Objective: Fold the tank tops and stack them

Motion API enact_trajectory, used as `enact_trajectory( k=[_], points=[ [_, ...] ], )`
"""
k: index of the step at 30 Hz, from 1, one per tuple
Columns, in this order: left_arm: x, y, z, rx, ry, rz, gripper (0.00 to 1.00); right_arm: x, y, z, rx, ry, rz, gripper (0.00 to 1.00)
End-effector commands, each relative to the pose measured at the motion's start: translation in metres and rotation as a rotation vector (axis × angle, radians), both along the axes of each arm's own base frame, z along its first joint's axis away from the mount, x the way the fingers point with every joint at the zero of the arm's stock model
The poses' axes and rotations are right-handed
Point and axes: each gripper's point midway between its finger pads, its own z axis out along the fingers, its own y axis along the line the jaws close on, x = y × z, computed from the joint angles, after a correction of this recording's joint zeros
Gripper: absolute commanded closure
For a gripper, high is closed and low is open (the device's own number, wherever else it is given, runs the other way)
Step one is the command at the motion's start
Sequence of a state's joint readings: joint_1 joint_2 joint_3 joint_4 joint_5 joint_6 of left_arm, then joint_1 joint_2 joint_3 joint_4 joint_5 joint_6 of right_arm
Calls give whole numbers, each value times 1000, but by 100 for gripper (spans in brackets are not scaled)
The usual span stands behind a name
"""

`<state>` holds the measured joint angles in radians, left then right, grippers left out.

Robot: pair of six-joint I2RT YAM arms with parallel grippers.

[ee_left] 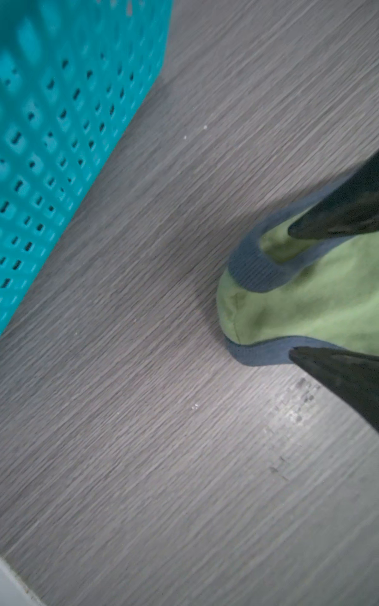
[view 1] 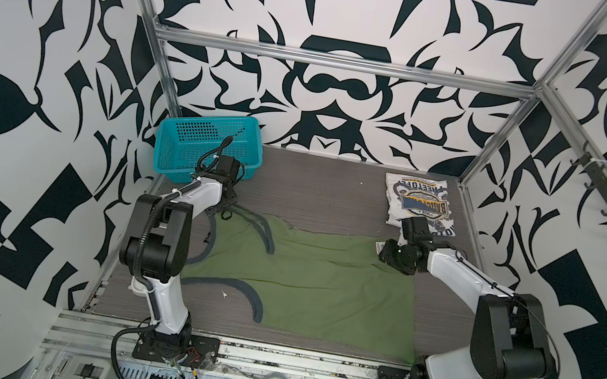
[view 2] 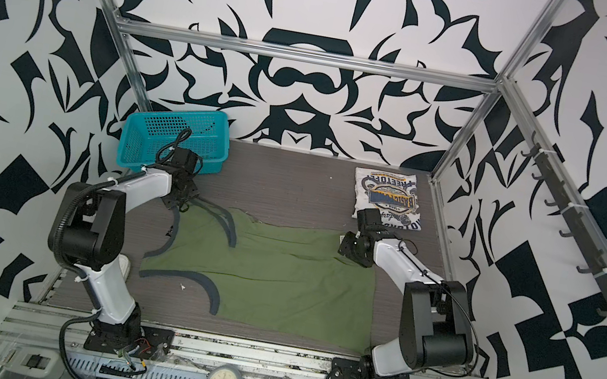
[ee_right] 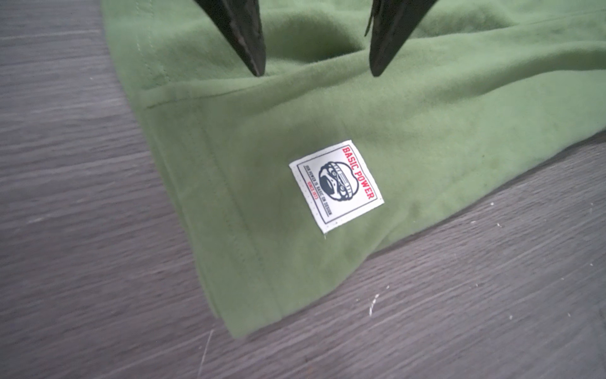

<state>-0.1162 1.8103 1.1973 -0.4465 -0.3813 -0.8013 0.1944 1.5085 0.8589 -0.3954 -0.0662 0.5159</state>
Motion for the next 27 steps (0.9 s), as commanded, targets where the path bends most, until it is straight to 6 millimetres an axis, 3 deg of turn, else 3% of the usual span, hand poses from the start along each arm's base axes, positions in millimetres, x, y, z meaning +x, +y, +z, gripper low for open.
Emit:
enact_trajectory(
  k=[1,15,22,27],
  points=[
    [13,3,5,15,-31,9,49,3,0,-1,-10,-10,12,46],
    [1,29,-4,30,-89,59,81,0,-2,-9,-26,18,16,46],
    [-14,37,-1,11,-158,92,86,0,-5,-14,-43,32,7,45],
    [-29,44,-7,-9,-186,136,87,-5,-15,-28,-74,103,-39,45]
  ],
)
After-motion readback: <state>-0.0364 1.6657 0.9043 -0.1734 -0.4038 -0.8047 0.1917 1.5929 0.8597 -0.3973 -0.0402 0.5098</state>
